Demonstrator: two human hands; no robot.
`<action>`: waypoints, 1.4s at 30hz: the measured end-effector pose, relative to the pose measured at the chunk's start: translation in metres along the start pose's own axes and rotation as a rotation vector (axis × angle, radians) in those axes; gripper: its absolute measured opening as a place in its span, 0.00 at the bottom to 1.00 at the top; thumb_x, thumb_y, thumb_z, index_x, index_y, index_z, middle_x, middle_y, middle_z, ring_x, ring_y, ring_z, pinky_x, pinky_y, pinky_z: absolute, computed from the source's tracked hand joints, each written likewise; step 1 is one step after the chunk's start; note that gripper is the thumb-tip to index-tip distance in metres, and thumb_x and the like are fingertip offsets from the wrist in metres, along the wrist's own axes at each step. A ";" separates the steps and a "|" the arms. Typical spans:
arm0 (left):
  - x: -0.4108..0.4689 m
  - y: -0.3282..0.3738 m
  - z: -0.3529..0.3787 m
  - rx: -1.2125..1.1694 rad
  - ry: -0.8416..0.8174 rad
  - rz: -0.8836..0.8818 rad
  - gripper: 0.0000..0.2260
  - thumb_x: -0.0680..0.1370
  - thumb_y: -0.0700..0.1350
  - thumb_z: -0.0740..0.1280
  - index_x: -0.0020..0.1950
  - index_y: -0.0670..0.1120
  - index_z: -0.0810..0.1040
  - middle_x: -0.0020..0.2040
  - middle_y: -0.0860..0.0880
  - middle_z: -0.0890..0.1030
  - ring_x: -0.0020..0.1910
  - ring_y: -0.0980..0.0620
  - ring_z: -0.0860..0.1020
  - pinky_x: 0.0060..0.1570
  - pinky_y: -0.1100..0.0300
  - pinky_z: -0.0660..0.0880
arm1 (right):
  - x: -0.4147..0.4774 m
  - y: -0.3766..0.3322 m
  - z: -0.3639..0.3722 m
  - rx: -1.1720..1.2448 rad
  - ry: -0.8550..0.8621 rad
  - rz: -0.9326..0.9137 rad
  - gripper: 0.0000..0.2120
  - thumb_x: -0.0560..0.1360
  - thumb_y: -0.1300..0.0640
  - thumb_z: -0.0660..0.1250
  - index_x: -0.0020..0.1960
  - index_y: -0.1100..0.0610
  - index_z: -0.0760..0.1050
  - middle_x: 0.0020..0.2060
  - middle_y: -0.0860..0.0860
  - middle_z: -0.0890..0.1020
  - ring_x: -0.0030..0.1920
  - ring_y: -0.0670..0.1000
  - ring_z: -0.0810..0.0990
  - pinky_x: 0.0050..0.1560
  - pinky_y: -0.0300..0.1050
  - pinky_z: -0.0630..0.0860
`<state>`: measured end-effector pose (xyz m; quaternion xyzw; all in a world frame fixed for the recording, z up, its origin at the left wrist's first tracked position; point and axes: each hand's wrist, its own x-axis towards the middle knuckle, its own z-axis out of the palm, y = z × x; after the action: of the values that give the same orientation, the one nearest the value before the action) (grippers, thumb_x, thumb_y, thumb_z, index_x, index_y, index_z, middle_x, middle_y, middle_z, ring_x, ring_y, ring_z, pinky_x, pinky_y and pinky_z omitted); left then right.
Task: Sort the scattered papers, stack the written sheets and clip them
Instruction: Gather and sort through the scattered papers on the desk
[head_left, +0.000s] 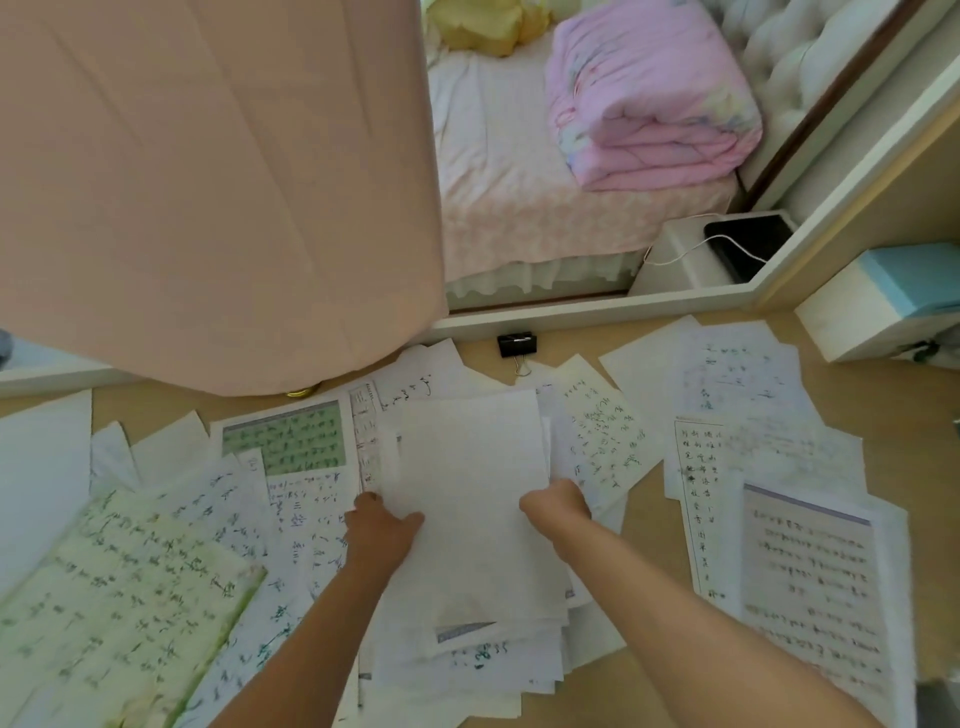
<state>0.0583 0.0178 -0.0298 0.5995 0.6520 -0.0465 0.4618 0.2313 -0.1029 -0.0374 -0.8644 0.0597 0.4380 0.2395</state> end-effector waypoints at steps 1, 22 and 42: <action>0.003 -0.002 -0.003 -0.050 -0.037 0.001 0.35 0.72 0.48 0.76 0.73 0.39 0.64 0.67 0.40 0.72 0.61 0.40 0.75 0.60 0.49 0.75 | -0.002 0.001 0.004 -0.137 0.036 -0.011 0.23 0.74 0.58 0.62 0.68 0.58 0.69 0.62 0.57 0.74 0.60 0.58 0.73 0.60 0.48 0.74; 0.011 -0.002 -0.014 -0.204 -0.274 0.200 0.33 0.78 0.41 0.69 0.79 0.46 0.55 0.73 0.44 0.69 0.69 0.41 0.71 0.68 0.42 0.70 | -0.040 0.013 0.011 0.263 0.082 -0.038 0.18 0.72 0.61 0.64 0.61 0.55 0.67 0.54 0.52 0.73 0.49 0.54 0.78 0.43 0.46 0.77; -0.006 0.000 -0.043 0.082 -0.159 0.210 0.36 0.75 0.40 0.71 0.78 0.43 0.55 0.62 0.38 0.77 0.56 0.41 0.78 0.53 0.53 0.76 | -0.064 0.022 -0.050 0.214 0.095 -0.333 0.12 0.75 0.62 0.67 0.58 0.53 0.76 0.47 0.49 0.81 0.49 0.54 0.81 0.52 0.50 0.80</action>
<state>0.0339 0.0403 -0.0013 0.6773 0.5448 -0.0720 0.4892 0.2218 -0.1521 0.0304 -0.8517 -0.0268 0.3422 0.3960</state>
